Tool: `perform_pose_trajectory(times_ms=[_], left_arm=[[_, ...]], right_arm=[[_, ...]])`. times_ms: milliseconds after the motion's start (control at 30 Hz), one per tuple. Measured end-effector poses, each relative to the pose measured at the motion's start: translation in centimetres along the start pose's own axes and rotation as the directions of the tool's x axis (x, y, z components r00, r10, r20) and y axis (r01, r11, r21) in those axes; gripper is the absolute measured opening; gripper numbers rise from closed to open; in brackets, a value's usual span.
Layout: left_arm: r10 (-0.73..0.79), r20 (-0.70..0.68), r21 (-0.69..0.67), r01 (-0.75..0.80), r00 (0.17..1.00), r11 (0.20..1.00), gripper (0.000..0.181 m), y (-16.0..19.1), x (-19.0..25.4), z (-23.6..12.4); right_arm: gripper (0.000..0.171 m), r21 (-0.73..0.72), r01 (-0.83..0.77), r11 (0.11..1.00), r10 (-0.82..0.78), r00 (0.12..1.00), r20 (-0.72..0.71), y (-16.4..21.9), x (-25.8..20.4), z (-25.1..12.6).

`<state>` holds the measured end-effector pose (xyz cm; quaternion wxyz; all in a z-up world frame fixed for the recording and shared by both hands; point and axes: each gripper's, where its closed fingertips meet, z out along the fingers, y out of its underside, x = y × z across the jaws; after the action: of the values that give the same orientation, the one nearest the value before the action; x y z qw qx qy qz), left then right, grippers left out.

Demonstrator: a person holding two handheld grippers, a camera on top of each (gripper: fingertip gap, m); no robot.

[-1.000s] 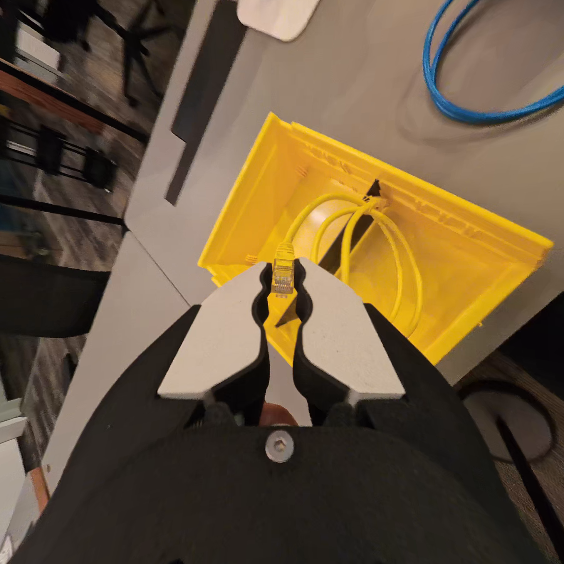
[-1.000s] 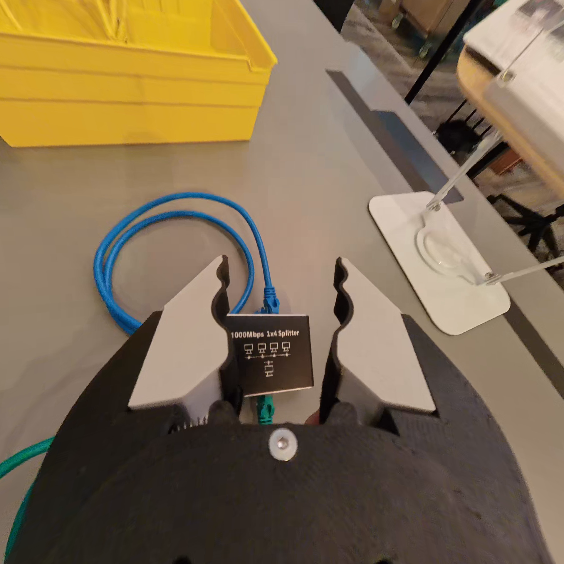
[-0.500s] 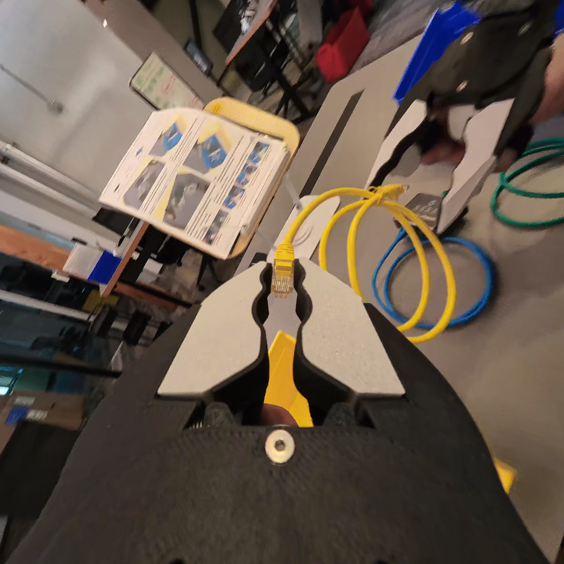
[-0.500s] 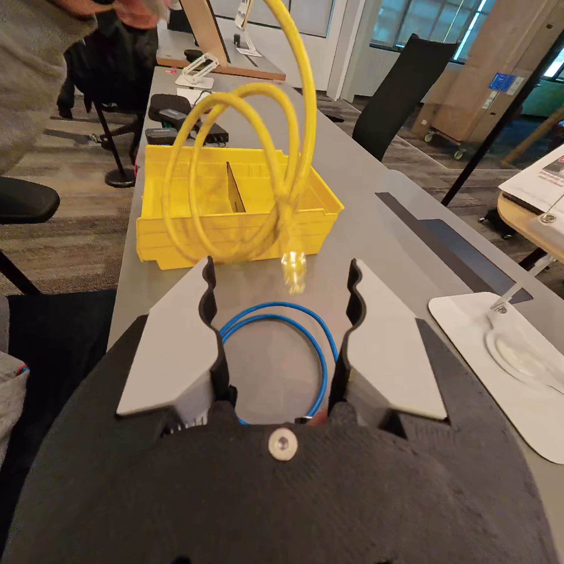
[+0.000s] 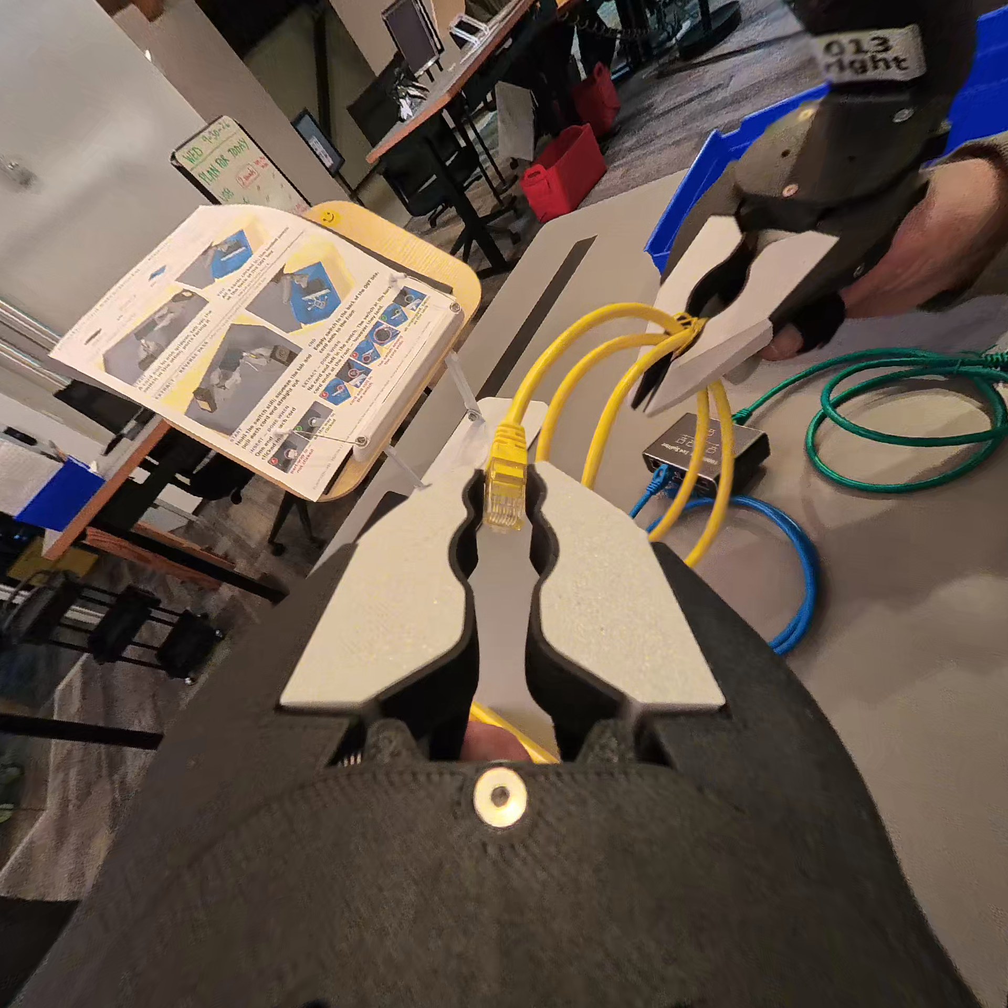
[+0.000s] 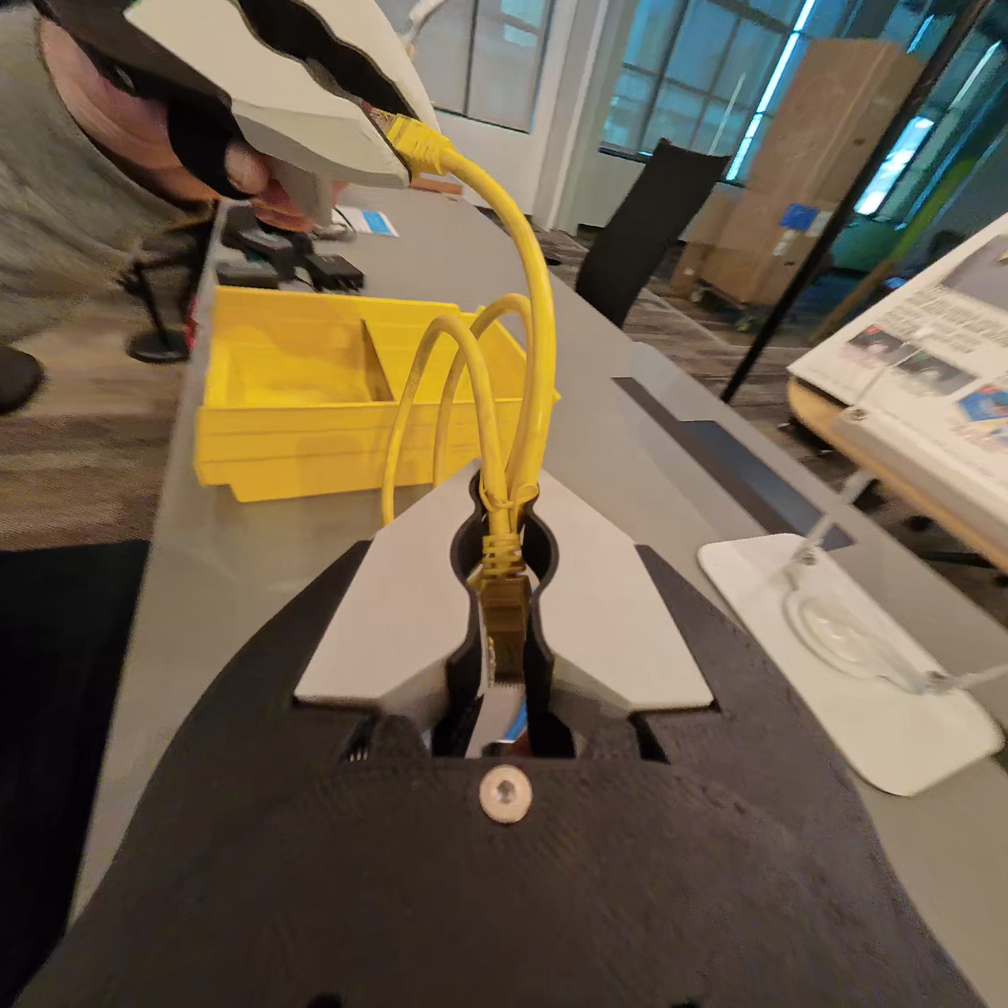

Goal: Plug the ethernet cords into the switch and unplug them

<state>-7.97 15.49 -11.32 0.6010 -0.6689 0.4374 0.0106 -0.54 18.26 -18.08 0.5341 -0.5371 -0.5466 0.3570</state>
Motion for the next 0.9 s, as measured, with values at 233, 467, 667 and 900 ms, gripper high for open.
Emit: perform_pose_trajectory(times_ms=[233, 467, 667, 900], left_arm=[[-0.031, -0.027, -0.003, 0.031, 0.999, 1.0, 0.02, 1.1, 0.2, 0.4], [-0.088, -0.058, -0.032, 0.086, 0.994, 0.996, 0.039, 2.5, 0.5, 1.1], [0.04, 0.014, -0.125, -0.038, 0.999, 0.991, 0.044, 3.1, 0.8, 2.4], [0.173, 0.048, -0.289, -0.152, 0.984, 0.945, 0.016, 6.2, 1.4, 4.3]], right_arm=[[0.004, -0.067, 0.214, 0.974, -0.223, 0.959, -0.172, -0.3, 1.9, -0.7], [0.004, -0.06, 0.27, 0.961, -0.276, 0.934, -0.225, -1.1, 2.2, -1.2], [0.003, -0.147, 0.383, 0.912, -0.409, 0.879, -0.246, -1.0, 2.2, -1.1], [0.003, -0.191, 0.477, 0.858, -0.512, 0.823, -0.248, -1.6, 1.2, -0.9]])
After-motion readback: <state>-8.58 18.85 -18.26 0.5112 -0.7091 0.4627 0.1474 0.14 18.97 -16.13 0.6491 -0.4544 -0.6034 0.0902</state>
